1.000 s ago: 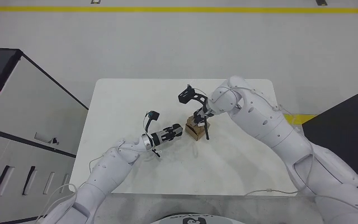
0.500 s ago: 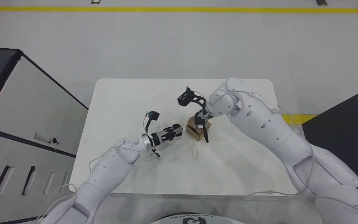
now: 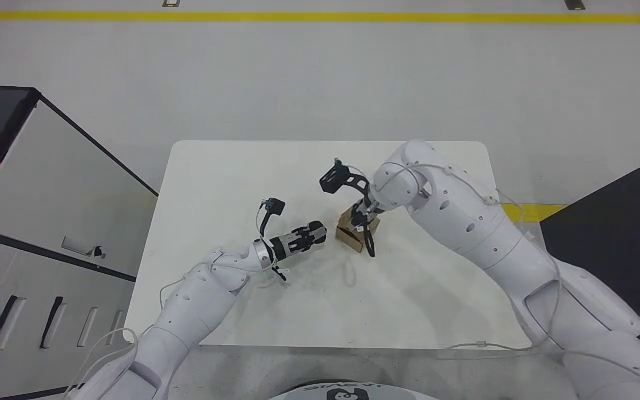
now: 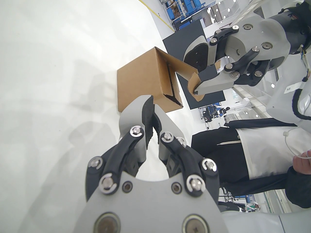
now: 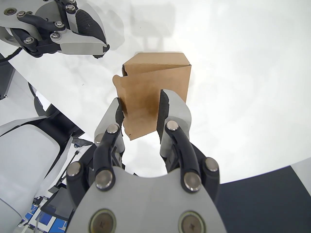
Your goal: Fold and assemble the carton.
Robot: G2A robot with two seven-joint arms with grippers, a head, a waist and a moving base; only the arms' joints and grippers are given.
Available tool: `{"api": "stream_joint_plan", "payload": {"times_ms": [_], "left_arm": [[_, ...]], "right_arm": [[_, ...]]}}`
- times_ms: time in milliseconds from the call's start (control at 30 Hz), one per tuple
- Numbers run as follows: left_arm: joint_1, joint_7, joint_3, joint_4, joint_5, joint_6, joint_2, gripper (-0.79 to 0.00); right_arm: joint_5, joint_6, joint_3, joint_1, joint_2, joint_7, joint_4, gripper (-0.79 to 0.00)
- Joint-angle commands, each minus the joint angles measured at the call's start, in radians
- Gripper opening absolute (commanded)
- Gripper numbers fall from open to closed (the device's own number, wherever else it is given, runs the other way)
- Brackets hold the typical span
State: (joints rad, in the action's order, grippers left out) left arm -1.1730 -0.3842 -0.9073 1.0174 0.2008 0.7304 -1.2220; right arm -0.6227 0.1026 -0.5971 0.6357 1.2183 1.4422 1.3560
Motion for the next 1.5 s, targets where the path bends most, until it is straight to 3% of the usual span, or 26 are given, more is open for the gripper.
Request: {"api": "stream_joint_plan", "payload": {"times_ms": [0,67,467,833,1333,1400,1467], "left_arm": [[0.0,0.0,0.0,0.0,0.0,0.0,0.0,-0.785],[0.0,0.0,0.0,0.0,0.0,0.0,0.0,-0.785],[0.0,0.0,0.0,0.0,0.0,0.0,0.0,-0.785],[0.0,0.0,0.0,0.0,0.0,0.0,0.0,-0.785],[0.0,0.0,0.0,0.0,0.0,0.0,0.0,-0.785],[0.0,0.0,0.0,0.0,0.0,0.0,0.0,-0.785],[0.0,0.0,0.0,0.0,0.0,0.0,0.0,-0.785]], "right_arm": [[-0.004,0.001,0.001,0.0,0.001,-0.001,-0.004,-0.622],[-0.008,0.0,0.003,-0.001,0.003,-0.002,-0.009,-0.662],[-0.025,0.004,0.016,-0.007,0.016,-0.004,-0.033,-0.69],[-0.035,0.004,0.025,-0.012,0.028,-0.009,-0.051,-0.785],[-0.037,0.017,0.033,-0.016,0.044,-0.009,-0.081,-0.785],[-0.034,0.019,0.035,-0.016,0.047,-0.009,-0.087,-0.757],[-0.031,0.022,0.036,-0.017,0.049,-0.009,-0.093,-0.68]]}}
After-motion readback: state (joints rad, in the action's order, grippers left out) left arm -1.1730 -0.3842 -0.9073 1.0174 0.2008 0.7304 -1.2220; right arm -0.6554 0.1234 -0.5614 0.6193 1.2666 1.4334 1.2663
